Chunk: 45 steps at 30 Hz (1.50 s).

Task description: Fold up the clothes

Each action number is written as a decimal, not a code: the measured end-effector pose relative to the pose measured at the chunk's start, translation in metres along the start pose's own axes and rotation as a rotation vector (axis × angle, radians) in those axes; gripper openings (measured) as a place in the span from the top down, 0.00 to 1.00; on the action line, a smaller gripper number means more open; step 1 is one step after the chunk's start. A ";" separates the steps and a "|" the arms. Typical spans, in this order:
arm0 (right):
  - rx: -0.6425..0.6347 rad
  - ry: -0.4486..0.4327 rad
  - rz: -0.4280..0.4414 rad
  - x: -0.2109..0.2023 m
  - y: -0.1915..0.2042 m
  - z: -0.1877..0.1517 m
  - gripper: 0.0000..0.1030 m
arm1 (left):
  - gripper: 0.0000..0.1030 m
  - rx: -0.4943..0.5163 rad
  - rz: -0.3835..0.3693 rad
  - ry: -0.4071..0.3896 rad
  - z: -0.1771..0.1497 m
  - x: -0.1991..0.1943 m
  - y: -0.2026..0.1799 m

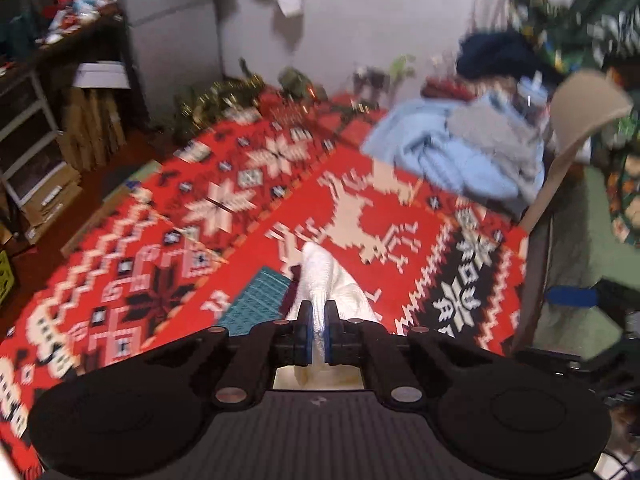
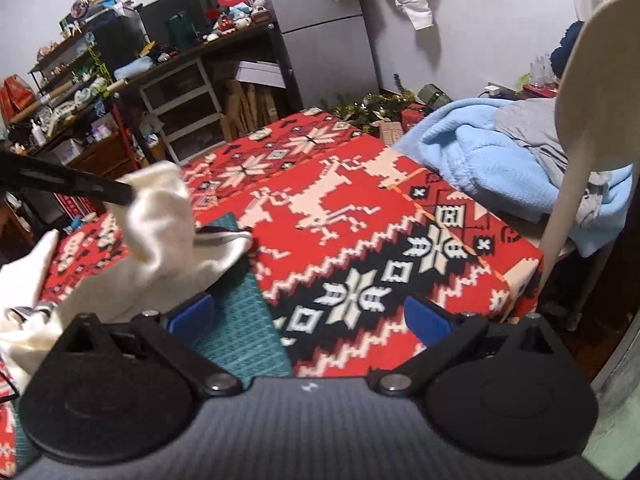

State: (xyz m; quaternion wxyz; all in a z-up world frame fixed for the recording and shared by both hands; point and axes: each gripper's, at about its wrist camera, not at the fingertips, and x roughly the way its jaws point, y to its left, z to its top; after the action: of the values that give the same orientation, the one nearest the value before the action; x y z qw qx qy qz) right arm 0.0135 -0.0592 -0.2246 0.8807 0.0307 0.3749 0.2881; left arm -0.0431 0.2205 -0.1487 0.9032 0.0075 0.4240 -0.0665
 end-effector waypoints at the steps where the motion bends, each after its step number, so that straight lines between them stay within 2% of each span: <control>1: -0.001 -0.006 0.006 -0.003 0.004 0.000 0.00 | 0.95 -0.019 0.003 -0.021 -0.003 -0.014 0.006; 7: -0.049 -0.016 0.029 -0.017 0.037 -0.002 0.00 | 0.95 -0.106 0.041 -0.090 -0.039 -0.085 0.039; 11: -0.057 -0.016 0.101 -0.029 0.058 0.002 0.01 | 0.95 -0.172 -0.009 -0.131 -0.068 -0.110 0.048; 13: -0.047 -0.013 0.160 -0.034 0.069 0.005 0.06 | 0.95 -0.180 -0.055 -0.153 -0.081 -0.113 0.044; 16: -0.033 -0.004 0.232 -0.043 0.085 0.010 0.20 | 0.95 -0.170 -0.114 -0.168 -0.097 -0.111 0.032; 20: 0.021 0.026 0.298 -0.050 0.098 0.016 0.51 | 0.95 -0.141 -0.200 -0.141 -0.109 -0.090 0.007; 21: 0.044 0.034 0.317 -0.051 0.098 0.016 0.56 | 0.95 -0.135 -0.225 -0.135 -0.111 -0.084 -0.001; 25: 0.131 0.071 0.350 -0.048 0.093 0.016 0.56 | 0.95 -0.119 -0.314 -0.121 -0.113 -0.059 -0.026; 29: 0.267 0.121 0.326 -0.032 0.072 0.006 0.56 | 0.95 -0.079 -0.362 -0.077 -0.114 -0.036 -0.053; 30: 0.292 0.128 0.306 -0.028 0.066 0.002 0.60 | 0.96 -0.070 -0.371 -0.067 -0.114 -0.031 -0.059; 31: 0.312 0.139 0.274 -0.023 0.060 -0.002 0.64 | 0.96 -0.066 -0.384 -0.056 -0.114 -0.027 -0.063; 32: 0.324 0.151 0.242 -0.019 0.055 -0.006 0.81 | 0.95 -0.063 -0.398 -0.045 -0.114 -0.022 -0.068; 34: 0.342 0.163 0.199 -0.012 0.045 -0.014 0.87 | 0.95 -0.052 -0.406 -0.020 -0.114 -0.015 -0.073; 37: 0.353 0.165 0.132 -0.005 0.028 -0.023 0.90 | 0.94 -0.060 -0.429 0.009 -0.111 -0.010 -0.072; 38: 0.332 0.160 0.086 -0.003 0.022 -0.025 0.91 | 0.93 -0.070 -0.438 0.018 -0.109 -0.009 -0.070; 41: 0.337 0.167 0.031 0.006 0.002 -0.029 0.92 | 0.92 -0.073 -0.416 0.012 -0.096 -0.011 -0.057; 44: 0.316 0.171 -0.007 0.018 -0.008 -0.031 0.92 | 0.75 -0.040 -0.339 0.001 -0.076 -0.003 -0.042; 45: 0.310 0.172 -0.016 0.022 -0.011 -0.031 0.92 | 0.67 -0.026 -0.308 -0.001 -0.068 0.002 -0.037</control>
State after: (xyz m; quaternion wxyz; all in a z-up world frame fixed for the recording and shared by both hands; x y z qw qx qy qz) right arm 0.0100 -0.0620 -0.2638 0.8323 0.1385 0.4889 0.2215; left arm -0.0989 0.1887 -0.1920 0.8825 -0.0693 0.4206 -0.1989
